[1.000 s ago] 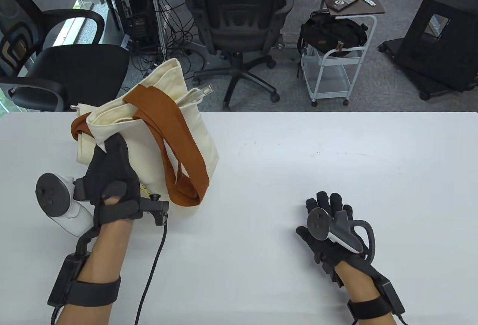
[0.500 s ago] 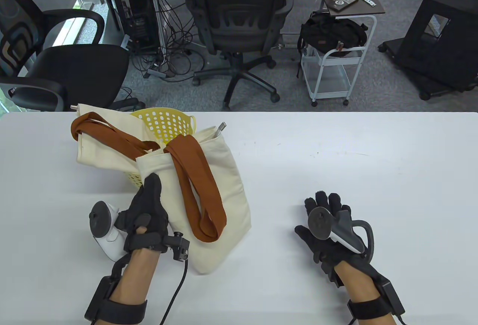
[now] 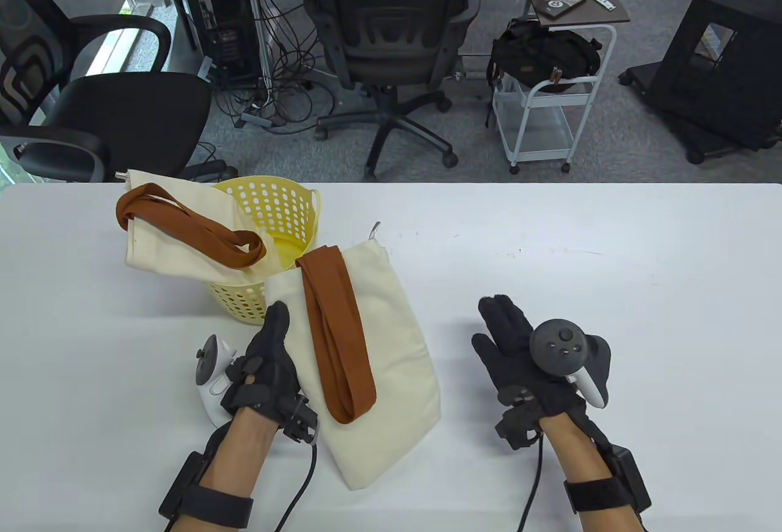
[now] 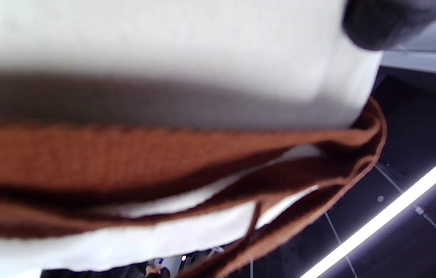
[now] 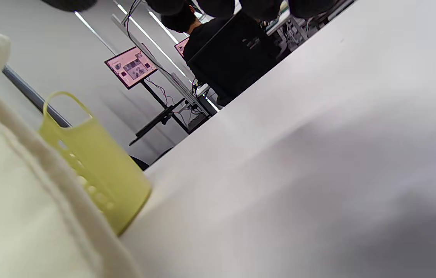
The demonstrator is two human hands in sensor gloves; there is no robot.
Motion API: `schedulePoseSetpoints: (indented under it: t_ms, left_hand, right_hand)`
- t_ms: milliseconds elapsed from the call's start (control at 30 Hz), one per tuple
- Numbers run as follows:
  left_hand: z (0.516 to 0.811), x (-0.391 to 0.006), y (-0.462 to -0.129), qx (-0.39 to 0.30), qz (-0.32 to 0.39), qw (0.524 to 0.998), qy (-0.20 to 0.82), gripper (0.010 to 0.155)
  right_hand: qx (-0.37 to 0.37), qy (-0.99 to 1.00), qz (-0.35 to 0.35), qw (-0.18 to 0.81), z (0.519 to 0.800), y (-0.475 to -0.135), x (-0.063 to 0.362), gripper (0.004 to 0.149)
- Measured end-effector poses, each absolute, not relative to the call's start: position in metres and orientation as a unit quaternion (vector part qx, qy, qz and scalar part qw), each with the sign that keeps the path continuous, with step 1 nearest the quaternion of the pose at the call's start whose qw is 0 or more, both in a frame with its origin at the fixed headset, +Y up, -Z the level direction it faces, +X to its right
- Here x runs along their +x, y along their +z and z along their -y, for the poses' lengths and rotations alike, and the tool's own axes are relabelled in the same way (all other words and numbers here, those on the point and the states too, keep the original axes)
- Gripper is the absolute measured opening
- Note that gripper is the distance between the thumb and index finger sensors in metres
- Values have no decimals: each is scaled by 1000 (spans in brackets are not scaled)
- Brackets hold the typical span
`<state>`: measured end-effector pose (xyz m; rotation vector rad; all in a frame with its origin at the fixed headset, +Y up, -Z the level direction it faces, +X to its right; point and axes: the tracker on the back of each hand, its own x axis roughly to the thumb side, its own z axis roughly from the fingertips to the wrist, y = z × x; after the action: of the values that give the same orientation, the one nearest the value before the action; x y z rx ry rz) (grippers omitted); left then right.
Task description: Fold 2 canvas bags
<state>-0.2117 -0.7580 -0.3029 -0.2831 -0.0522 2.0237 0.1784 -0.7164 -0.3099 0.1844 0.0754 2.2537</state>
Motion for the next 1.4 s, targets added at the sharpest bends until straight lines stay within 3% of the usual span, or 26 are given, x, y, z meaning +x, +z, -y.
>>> schedulePoseSetpoints:
  t_ms: [133, 367, 567, 733, 933, 1100, 1267, 1333, 1400]
  left_hand:
    - [764, -200, -304, -147, 27, 515, 844, 53]
    - [775, -190, -305, -174, 14, 525, 833, 54]
    - [780, -187, -307, -189, 7, 554, 811, 56]
    - [784, -186, -315, -201, 0, 610, 766, 70]
    - [769, -192, -319, -224, 5, 730, 645, 87]
    - [743, -196, -311, -158, 24, 802, 575, 79]
    - [678, -180, -275, 33, 73, 885, 459, 73]
    - [668, -161, -264, 30, 107, 896, 430, 69]
    - [671, -138, -257, -20, 137, 880, 454, 67]
  right_hand:
    - [102, 850, -91, 508, 721, -324, 157, 71]
    - [204, 779, -184, 563, 733, -326, 131, 73]
    - [213, 749, -223, 586, 739, -322, 124, 76]
    - [195, 720, -214, 630, 744, -322, 125, 71]
    - [191, 713, -172, 652, 738, -322, 128, 57]
    - [201, 712, -143, 657, 735, -319, 130, 54]
    - [191, 726, -127, 648, 732, -318, 134, 53]
    - [191, 727, -124, 647, 730, -317, 132, 53]
    - [187, 743, -114, 633, 728, -315, 130, 53]
